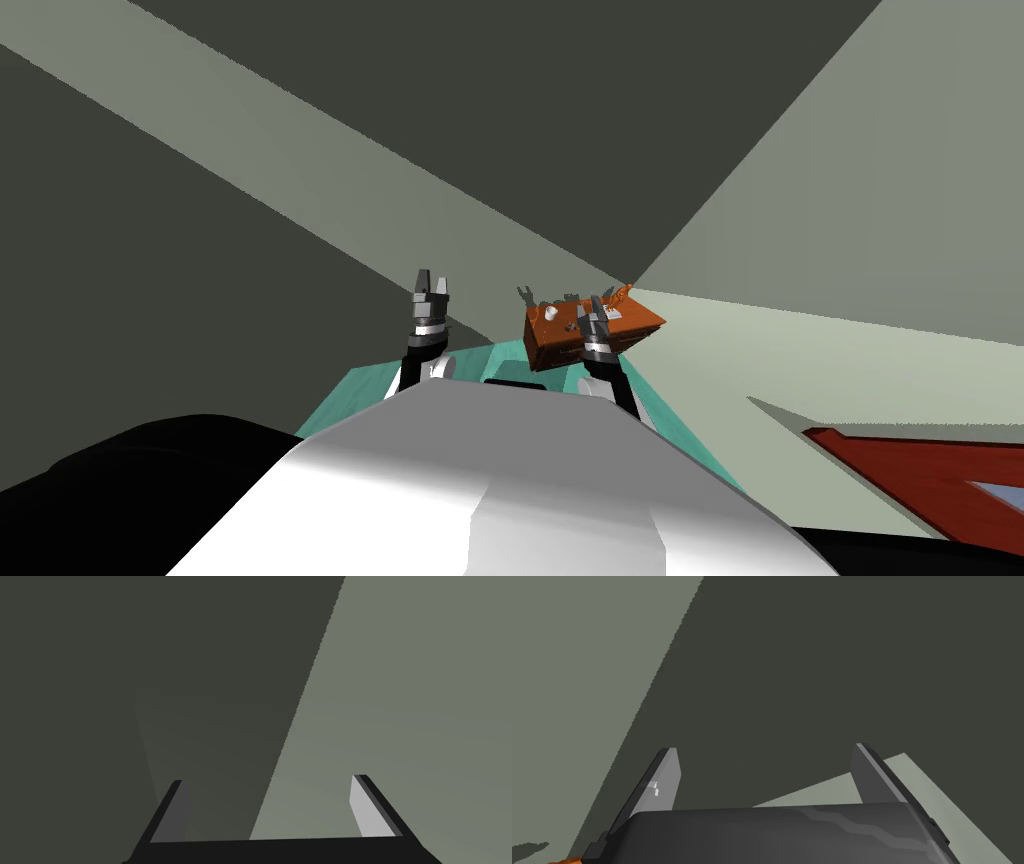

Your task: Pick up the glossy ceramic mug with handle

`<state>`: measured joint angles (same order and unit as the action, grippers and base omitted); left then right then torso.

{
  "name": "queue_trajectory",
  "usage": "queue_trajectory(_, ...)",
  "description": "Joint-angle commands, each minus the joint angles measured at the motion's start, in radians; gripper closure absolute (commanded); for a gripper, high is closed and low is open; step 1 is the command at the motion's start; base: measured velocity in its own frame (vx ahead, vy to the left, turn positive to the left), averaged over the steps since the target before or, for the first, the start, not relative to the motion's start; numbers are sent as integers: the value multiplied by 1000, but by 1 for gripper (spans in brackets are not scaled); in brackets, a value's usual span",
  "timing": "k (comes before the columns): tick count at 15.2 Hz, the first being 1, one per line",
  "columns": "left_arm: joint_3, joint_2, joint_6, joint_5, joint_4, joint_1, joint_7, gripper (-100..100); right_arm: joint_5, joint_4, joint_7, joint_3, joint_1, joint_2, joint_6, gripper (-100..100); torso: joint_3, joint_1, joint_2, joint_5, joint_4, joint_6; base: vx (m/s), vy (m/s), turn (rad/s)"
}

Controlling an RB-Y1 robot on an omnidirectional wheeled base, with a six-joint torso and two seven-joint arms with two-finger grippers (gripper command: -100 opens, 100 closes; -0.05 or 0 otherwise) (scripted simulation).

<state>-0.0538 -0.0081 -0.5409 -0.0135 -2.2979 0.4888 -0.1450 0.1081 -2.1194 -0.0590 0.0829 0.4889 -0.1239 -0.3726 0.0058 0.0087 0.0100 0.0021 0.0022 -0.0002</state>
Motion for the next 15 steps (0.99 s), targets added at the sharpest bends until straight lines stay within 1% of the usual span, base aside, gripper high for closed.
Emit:
queue_trajectory(1, 0, 0, 0, 0, 0, 0, 0, 0, 6, 11, -9, -3, -8, -7, 29, -100, 0, 0, 0, 0, 0, 0, -57, 46, 18)
queue_trajectory(2, 0, 0, 0, 0, 0, 0, 0, 0, 12, 37, -38, 12, -1, -11, 63, -100, -1, -3, -2, -1, 0, 0, -48, 46, 100)
queue_trajectory(3, 0, 0, 0, 0, 0, 0, 0, 0, 12, 37, -38, 12, -1, -11, 67, -100, -2, -5, -4, -1, -1, 0, -50, 51, 107)
queue_trajectory(4, 0, 0, 0, 0, 0, 0, 0, 0, 18, 63, -70, 25, 7, -14, 103, -100, -3, -5, -4, -1, -1, 0, -57, 60, 118)
queue_trajectory(5, 0, 0, 0, 0, 0, 0, 0, 0, 18, 63, -70, 25, 7, -14, 106, -100, -3, -5, -5, -1, -1, 0, -59, 64, 93)
queue_trajectory(6, 0, 0, 0, 0, 0, 0, 0, 0, 25, 91, -101, 38, 14, -17, 140, -100, -3, -5, -5, -1, -1, 0, -62, 79, 135)
queue_trajectory(7, 0, 0, 0, 0, 0, 0, 0, 0, 25, 91, -103, 38, 14, -17, 147, -100, -3, -4, -5, -1, -1, 0, -54, 86, 111)
queue_trajectory(8, 0, 0, 0, 0, 0, 0, 0, 0, 33, 120, -137, 49, 20, -21, 171, -100, -3, -3, -5, -1, -1, 0, -53, 100, 144)
queue_trajectory(9, 0, 0, 0, 0, 0, 0, 0, 0, 33, 120, -137, 49, 20, -21, 186, -100, -3, -2, -5, -1, -1, 0, -46, 89, 113)
queue_trajectory(10, 0, 0, 0, 0, 0, 0, 0, 0, 33, 120, -137, 49, 20, -21, 189, -100, -3, -3, -5, -1, -1, 0, -25, 52, 23)
queue_trajectory(11, 0, 0, 0, 0, 0, 0, 0, 0, 41, 149, -174, 59, 26, -26, 221, -100, -3, -4, -6, -1, -1, 0, -19, 46, 101)
queue_trajectory(12, 0, 0, 0, 0, 0, 0, 0, 0, 41, 149, -174, 59, 26, -26, 232, -100, -4, -5, -7, -1, -2, 0, -17, 46, 120)
queue_trajectory(13, 0, 0, 0, 0, 0, 0, 0, 0, 41, 149, -174, 59, 26, -26, 232, -100, -4, -6, -7, -1, -2, 0, -13, 31, 39)
queue_trajectory(14, 0, 0, 0, 0, 0, 0, 0, 0, 50, 179, -212, 67, 32, -34, 265, -100, -4, -7, -7, -1, -2, 0, -15, 41, 95)
queue_trajectory(15, 0, 0, 0, 0, 0, 0, 0, 0, 50, 179, -212, 67, 32, -34, 276, -100, -4, -6, -7, -2, -2, 0, -18, 48, 118)
